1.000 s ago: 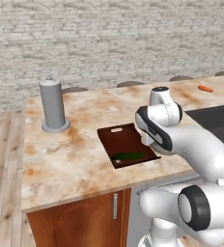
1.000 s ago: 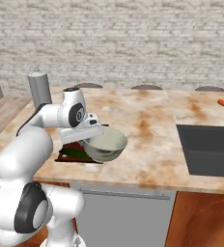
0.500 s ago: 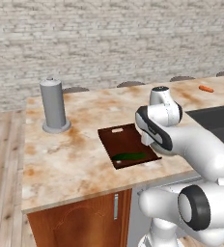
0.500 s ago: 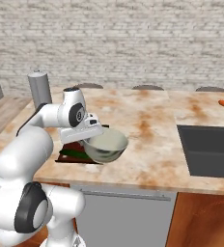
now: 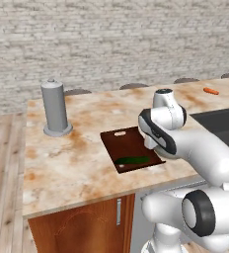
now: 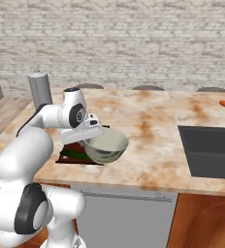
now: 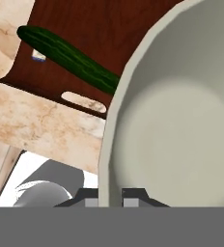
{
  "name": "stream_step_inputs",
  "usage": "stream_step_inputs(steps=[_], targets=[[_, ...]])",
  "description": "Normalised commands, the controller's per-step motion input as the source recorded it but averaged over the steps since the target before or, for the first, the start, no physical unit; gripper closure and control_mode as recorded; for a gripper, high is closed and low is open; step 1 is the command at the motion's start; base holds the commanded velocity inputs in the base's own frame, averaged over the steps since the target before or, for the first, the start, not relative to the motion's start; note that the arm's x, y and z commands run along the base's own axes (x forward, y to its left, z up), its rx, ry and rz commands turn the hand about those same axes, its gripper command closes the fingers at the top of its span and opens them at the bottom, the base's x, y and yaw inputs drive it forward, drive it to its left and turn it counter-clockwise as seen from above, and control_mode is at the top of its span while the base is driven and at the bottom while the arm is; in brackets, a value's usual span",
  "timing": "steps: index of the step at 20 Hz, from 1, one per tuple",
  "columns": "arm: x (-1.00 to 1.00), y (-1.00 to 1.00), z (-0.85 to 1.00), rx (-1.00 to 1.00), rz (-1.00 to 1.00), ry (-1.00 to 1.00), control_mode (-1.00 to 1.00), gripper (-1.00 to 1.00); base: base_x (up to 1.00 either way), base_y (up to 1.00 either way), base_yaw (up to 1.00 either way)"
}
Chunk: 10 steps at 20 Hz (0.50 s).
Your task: Place the two vegetables and bowl onto the tray for setting up a vegetable dip station.
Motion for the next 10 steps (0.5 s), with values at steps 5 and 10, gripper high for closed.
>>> stream_step_inputs(steps=[5, 10], targets=[[0.00, 0.00, 0.00, 0.00, 0.00, 0.00, 1.00, 1.00, 0.00, 0.00, 0.00], [0.00, 0.01, 0.02, 0.00, 0.00, -0.03, -1.00, 1.00, 0.00, 0.00, 0.00]])
